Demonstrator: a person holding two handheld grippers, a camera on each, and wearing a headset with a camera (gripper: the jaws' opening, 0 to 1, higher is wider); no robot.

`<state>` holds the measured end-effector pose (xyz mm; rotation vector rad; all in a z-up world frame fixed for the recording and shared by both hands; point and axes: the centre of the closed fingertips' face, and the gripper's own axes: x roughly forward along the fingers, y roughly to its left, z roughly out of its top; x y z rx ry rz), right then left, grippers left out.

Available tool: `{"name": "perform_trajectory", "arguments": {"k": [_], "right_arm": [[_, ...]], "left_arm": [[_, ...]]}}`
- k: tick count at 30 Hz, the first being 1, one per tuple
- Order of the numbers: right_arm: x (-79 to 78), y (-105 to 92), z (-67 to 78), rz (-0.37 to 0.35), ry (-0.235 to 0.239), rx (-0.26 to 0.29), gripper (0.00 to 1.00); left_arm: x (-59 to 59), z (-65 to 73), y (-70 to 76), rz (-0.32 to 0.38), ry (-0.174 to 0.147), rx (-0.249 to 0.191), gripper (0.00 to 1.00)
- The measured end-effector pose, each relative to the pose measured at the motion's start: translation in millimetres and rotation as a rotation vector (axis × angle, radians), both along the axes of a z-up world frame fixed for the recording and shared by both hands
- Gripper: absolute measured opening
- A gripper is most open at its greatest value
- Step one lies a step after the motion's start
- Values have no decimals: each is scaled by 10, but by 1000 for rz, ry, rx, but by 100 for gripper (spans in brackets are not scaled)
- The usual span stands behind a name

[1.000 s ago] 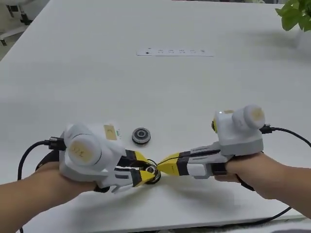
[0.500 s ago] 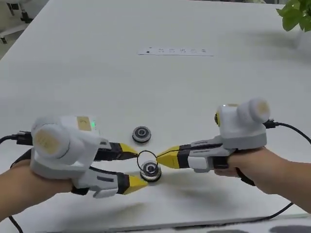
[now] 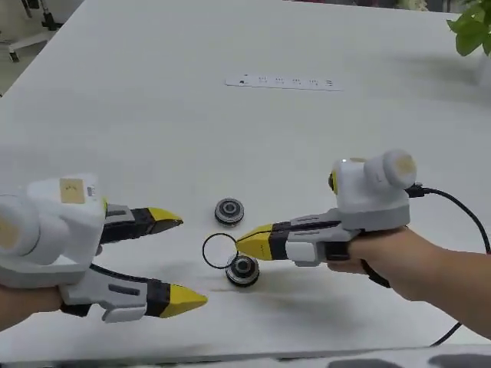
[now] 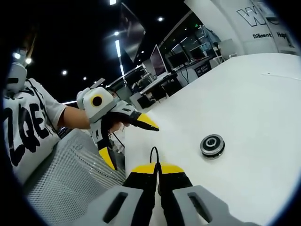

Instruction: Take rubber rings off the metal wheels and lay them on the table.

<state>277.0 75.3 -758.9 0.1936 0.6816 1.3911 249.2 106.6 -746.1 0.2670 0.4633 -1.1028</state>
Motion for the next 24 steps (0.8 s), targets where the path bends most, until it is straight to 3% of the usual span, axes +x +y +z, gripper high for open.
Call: {"name": "perform_trajectory", "arguments": {"k": [7,10,20,24], "right_arm": [[-36,191,-125,42,-19,-35,0],[-30,228,-199,51,-39,-63,0],[-15,251,-295,74,-103,-113,0],[12,236,-279,64,-108,-114,7]], "left_arm": [[-15,-26,99,25,2,5,72],[0,-37,130,28,-16,19,72],[36,-111,148,34,-5,24,72],[48,-132,110,27,-1,27,72]]}}
